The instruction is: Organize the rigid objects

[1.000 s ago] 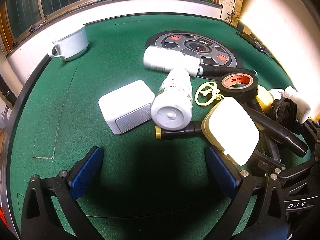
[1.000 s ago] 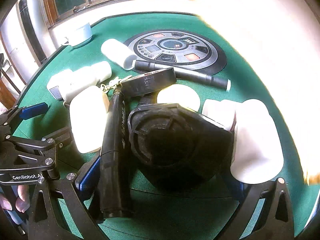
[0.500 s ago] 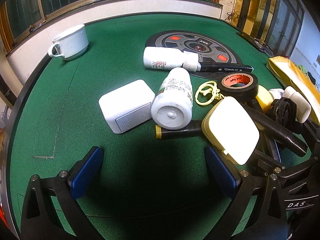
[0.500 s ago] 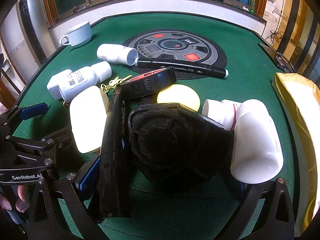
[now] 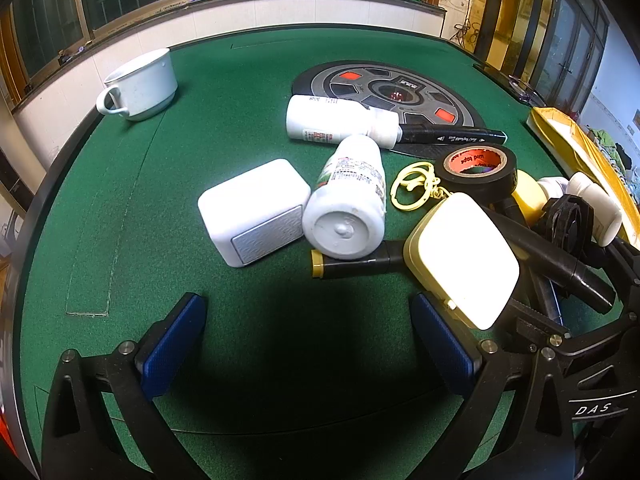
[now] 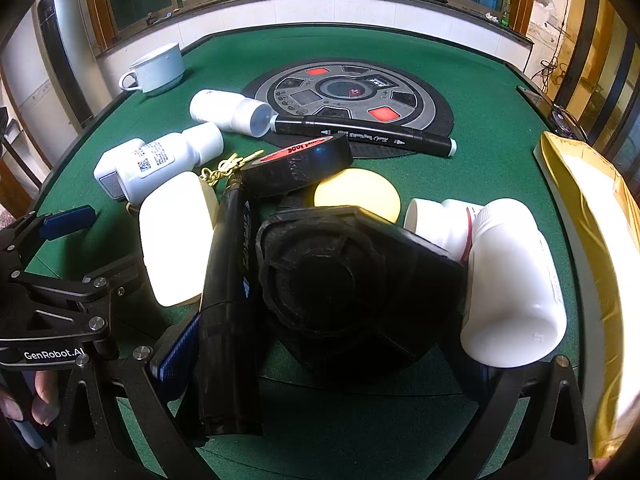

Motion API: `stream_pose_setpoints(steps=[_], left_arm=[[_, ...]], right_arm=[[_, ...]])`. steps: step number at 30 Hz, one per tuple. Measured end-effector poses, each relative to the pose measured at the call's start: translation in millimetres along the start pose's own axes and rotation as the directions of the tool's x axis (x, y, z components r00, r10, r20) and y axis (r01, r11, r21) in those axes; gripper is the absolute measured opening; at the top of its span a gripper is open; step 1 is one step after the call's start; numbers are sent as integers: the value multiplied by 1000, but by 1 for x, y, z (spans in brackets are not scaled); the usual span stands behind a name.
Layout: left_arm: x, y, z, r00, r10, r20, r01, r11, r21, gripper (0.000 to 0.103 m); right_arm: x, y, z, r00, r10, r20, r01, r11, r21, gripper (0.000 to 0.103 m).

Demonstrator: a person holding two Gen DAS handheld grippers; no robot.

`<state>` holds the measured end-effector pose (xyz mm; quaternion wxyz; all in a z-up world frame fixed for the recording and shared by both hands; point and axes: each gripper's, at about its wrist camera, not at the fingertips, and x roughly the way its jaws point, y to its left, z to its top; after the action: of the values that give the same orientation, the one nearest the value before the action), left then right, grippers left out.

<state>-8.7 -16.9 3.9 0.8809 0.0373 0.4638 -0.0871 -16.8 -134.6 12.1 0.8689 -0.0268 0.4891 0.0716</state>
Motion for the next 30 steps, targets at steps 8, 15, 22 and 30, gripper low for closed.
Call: stream_pose_setpoints(steps=[8,15,22,30], left_arm=[[-1,0,-1,1000,1,0,-1,1000,0,103],[-1,1,-2,1000,6,-3,-6,1000,-5,103],[-5,5,-5,999,-28,-17,29,999,14,103],[-29,11,-26,996,-84,-17,85,995,60,103]], right_arm=[[1,-1,0,1000,1,1,-1,1000,-1,102],[1,-1,1,1000,0,1,0,1000,0,102],[-1,-7,-2,999,43,-11,-44,997,-56,102],[-35,-15,-20,997,76,-26,-79,985,-152,102]])
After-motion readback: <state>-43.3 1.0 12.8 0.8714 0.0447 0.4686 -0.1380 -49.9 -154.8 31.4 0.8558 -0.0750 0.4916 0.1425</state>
